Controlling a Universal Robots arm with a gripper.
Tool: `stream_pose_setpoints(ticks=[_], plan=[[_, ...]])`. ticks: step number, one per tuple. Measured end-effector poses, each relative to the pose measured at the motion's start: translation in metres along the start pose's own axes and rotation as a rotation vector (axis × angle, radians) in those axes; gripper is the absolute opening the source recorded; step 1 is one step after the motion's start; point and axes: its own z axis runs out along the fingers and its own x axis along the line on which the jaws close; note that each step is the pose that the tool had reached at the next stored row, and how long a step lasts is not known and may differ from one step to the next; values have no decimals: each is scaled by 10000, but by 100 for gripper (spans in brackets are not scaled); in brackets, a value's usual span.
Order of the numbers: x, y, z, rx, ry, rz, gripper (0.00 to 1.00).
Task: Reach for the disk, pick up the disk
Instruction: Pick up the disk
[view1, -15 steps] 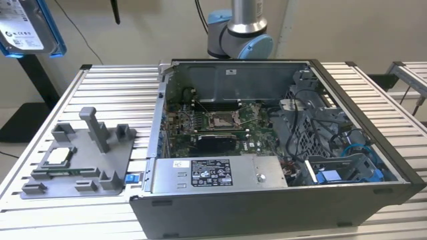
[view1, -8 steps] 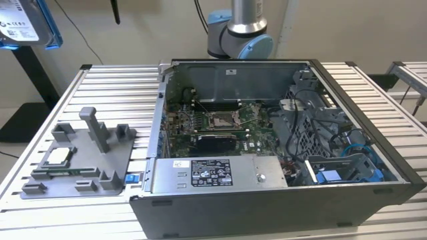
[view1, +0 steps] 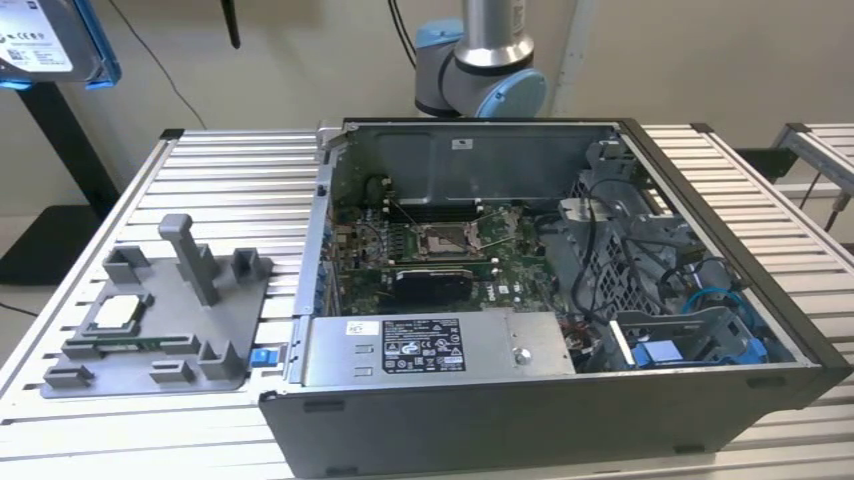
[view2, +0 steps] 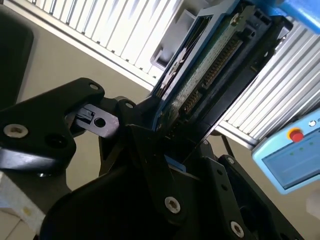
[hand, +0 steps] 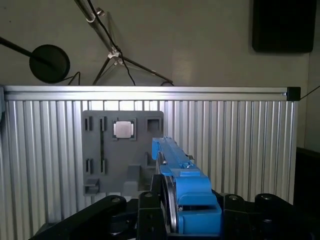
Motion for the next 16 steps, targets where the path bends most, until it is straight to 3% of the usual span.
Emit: stream_pose_setpoints(ticks=[7,16], plan=[[1,-29,1,2,0,-2,0],[-5,-311,3,-9,0,0,0]])
